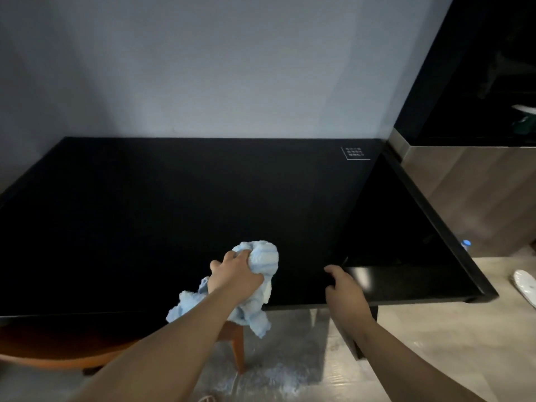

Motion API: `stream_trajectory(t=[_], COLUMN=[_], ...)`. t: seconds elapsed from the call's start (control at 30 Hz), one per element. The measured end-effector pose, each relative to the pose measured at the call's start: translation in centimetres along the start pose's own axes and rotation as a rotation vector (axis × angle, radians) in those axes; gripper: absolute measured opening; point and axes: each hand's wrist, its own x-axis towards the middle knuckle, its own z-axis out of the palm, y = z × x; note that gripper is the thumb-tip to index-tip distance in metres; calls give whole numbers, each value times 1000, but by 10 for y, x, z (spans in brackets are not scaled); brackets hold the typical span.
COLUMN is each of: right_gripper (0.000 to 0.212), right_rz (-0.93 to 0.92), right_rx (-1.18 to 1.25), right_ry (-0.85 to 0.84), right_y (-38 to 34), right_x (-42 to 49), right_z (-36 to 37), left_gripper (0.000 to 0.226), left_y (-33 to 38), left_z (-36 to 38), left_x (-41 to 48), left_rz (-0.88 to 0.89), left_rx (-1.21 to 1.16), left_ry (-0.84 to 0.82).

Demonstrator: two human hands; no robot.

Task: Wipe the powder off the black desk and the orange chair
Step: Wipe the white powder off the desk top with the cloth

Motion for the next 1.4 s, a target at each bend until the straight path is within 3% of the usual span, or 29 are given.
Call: stream_trajectory(t=[0.2,0.6,0.93,1.17,1.4], right_gripper=[47,42,33,27,38], right_rz=[19,24,109,111,76], right_rx=[-13,-29,86,81,133], right_ry=[36,122,175,201,243], right_y=[14,23,26,33,43], right_x=[-6,-41,-96,-116,-72], right_z=[-10,-13,13,28,-8], left_gripper=[54,62,63,63,57], left_y=[19,43,19,8,37], left_z=[11,46,63,29,-2], left_x=[-7,-37,-71,-76,-38], left_rz=[183,421,650,538,299], left_rx=[99,128,335,197,142], left_ry=[-158,-294,-188,59,146])
